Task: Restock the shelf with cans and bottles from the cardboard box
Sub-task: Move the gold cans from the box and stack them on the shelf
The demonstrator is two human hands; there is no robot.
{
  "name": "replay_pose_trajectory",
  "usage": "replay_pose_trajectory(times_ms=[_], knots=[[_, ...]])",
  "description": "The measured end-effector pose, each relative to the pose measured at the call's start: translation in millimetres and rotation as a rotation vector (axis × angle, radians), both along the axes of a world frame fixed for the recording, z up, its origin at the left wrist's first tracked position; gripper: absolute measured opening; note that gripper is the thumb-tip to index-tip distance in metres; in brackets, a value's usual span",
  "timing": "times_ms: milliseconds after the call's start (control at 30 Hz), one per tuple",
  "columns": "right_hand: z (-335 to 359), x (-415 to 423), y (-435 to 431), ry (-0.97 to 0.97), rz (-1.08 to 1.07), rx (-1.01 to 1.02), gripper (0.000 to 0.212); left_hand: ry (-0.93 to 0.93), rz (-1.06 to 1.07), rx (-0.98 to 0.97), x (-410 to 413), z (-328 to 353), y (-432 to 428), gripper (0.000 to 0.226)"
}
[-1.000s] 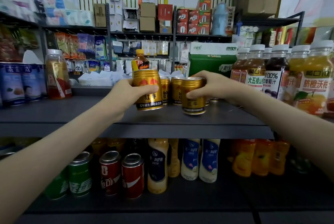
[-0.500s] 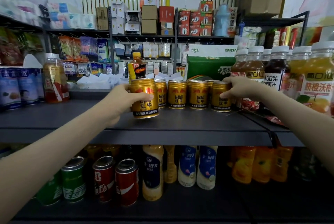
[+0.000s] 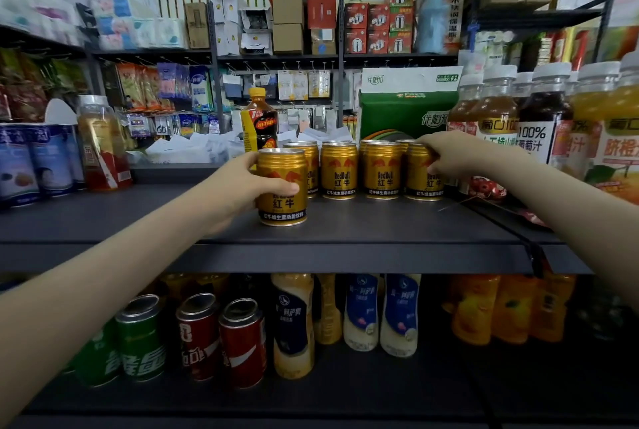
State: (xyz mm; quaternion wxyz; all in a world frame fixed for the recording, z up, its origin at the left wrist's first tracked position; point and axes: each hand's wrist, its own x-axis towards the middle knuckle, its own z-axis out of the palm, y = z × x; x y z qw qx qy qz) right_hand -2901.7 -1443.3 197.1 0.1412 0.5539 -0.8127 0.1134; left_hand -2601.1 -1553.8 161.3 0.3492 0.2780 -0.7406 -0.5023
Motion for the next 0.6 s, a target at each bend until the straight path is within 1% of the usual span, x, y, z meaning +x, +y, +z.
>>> replay_pose_trajectory(times_ms=[100,200,300,400,467,533,567,600], knots=[[-1,6,-1,0.049,0.026,-0.029,0.07,-0.107,-0.009,-0.049,1,4,-5,0.069],[-4,31,-2,0.06,0.149,-0.128,0.076,-0.151,-0.021,-0.079,-3,8,-10,0.071],[-4,66,-5,-0.029,0.338,-0.188,0.075,-0.148,-0.049,-0.1,-14,11,-12,0.068],[-4,95,-15,-0.131,0.47,-0.171,0.074,-0.189,-0.139,-0.144,-21,17,-16,0.061],[-7,106,-27,-0.147,0.493,-0.133,0.068,-0.278,-0.216,-0.193,-22,20,-19,0.056],[-9,113,-37,-0.162,0.487,-0.106,0.059,-0.359,-0.219,-0.296,-20,22,-22,0.051],[-10,115,-40,-0.176,0.482,-0.106,0.055,-0.378,-0.187,-0.351,-19,23,-25,0.052],[-11,118,-42,-0.193,0.478,-0.112,0.053,-0.376,-0.158,-0.388,-17,23,-29,0.059]])
